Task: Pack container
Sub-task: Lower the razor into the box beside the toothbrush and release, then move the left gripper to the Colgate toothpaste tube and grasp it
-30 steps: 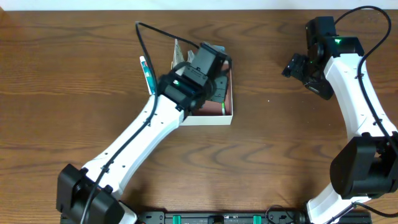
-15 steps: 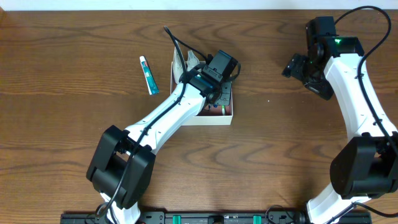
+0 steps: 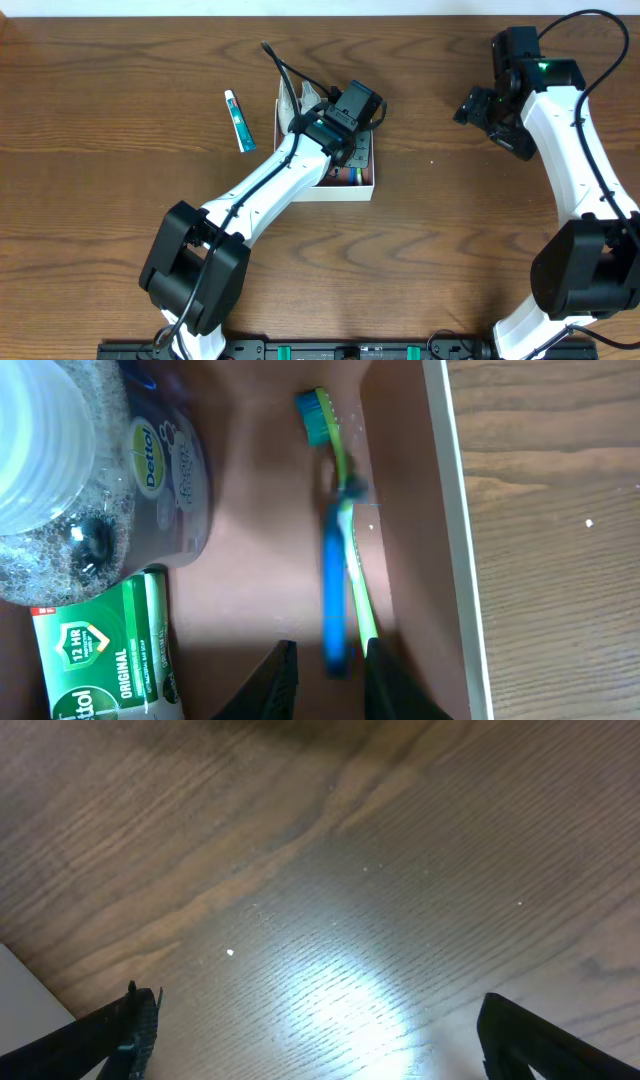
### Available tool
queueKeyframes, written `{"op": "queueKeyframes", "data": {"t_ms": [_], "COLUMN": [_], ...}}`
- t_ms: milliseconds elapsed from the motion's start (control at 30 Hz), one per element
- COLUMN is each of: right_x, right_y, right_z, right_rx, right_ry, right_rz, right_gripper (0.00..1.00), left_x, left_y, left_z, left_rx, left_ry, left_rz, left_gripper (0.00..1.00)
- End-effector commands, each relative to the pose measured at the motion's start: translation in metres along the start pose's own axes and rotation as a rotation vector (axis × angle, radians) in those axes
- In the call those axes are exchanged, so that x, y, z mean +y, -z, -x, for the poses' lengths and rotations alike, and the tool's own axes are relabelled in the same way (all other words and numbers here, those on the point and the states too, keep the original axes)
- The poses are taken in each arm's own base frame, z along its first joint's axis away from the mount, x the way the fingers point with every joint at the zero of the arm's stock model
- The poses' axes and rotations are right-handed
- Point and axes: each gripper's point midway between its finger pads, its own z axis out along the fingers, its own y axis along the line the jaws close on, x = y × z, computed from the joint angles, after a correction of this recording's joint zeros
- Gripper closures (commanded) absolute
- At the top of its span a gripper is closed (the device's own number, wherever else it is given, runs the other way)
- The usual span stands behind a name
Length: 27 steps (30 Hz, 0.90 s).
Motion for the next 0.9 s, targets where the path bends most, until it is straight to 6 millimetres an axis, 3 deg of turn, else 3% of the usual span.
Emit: {"op": "queueKeyframes", "data": {"t_ms": [0, 133, 300, 400, 533, 667, 767, 867], "right_x": [-0.001, -0.001, -0.001, -0.001, -0.001, -0.001, -0.001, -0.001], "right_y": [-0.002, -0.002, -0.002, -0.002, -0.002, -0.002, -0.002, -0.002], "right_z": [0.000, 0.000, 0.000, 0.000, 0.000, 0.000, 0.000, 0.000], "right_rx": [0.002, 0.002, 0.002, 0.002, 0.002, 0.002, 0.002, 0.002], "right_ry": [-0.008, -0.008, -0.008, -0.008, -0.008, -0.008, -0.008, -0.008], "right_rz": [-0.007, -0.007, -0.007, -0.007, -0.007, -0.007, -0.007, -0.007], "right_gripper": [0.01, 0.01, 0.01, 0.01, 0.01, 0.02, 0.01, 0.01], "left_x": [0.004, -0.001, -0.012, 0.008, 0.055, 0.120, 0.166, 0.198], "left_y": [-0.002, 0.019, 0.096, 0.149, 0.191, 0.197, 0.186, 0.170], "left_z": [0.004, 0.020, 0.059, 0.077, 0.085, 0.087, 0.088, 0.089], "left_rx": [-0.012, -0.065, -0.220, -0.342, -0.426, -0.406, -0.368, -0.326], "left_ry": [0.005, 0.006, -0.059, -0.027, 0.031, 0.132, 0.214, 0.276], "left_rz": [0.017, -0.009, -0.062, -0.014, 0.086, 0.214, 0.288, 0.325], "left_gripper": [0.76, 0.76, 0.76, 0.76, 0.76, 0.75, 0.75, 0.75]}}
